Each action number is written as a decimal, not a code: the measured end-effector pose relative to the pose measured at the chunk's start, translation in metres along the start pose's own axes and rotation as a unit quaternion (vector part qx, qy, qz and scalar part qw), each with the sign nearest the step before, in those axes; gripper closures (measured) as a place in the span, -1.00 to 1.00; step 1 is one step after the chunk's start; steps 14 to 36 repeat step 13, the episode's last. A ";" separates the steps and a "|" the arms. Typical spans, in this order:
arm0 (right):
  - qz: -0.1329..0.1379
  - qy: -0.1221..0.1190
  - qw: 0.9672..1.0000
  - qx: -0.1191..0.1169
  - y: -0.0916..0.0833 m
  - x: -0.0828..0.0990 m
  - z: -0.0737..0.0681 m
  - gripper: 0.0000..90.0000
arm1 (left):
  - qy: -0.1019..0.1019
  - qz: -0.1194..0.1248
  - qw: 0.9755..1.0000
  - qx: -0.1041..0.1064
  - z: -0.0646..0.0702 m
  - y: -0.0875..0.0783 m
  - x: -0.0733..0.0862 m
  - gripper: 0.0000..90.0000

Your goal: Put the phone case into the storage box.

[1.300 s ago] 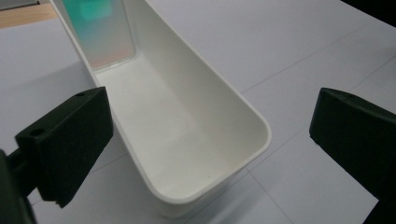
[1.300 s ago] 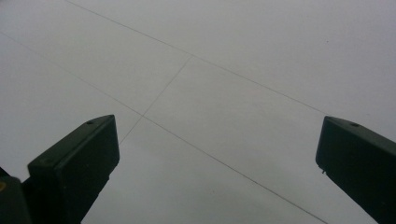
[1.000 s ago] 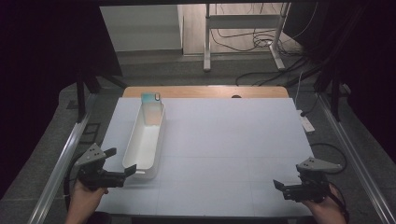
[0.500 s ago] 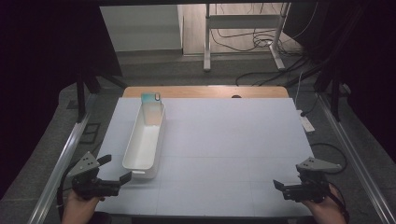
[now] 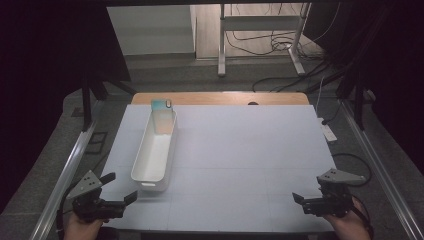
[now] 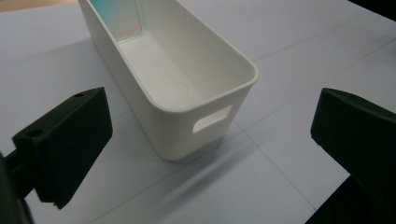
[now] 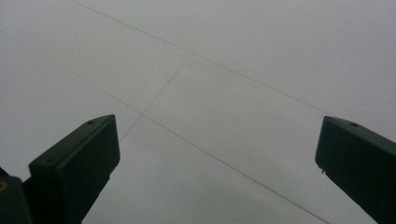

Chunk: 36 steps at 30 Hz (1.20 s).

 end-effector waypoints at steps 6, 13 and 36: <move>0.000 0.001 1.000 0.000 0.000 0.000 0.000 -1.00 | 0.000 0.008 1.000 -0.002 0.001 -0.002 0.001 -1.00; -0.001 -0.002 1.000 0.003 0.000 0.000 0.000 -1.00 | -0.007 0.006 1.000 -0.006 -0.001 -0.001 0.001 -1.00; -0.001 -0.002 1.000 0.003 0.000 0.000 0.000 -1.00 | -0.007 0.006 1.000 -0.006 -0.001 -0.001 0.001 -1.00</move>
Point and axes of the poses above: each handheld gripper's, and its own axes: y roughly forward along the jaws, x roughly out of its underside, z roughly to its right, the point moved 8 cm from there along y, roughly forward along the jaws, and after that the axes turned 11 degrees about -z, right-handed, at the moved point
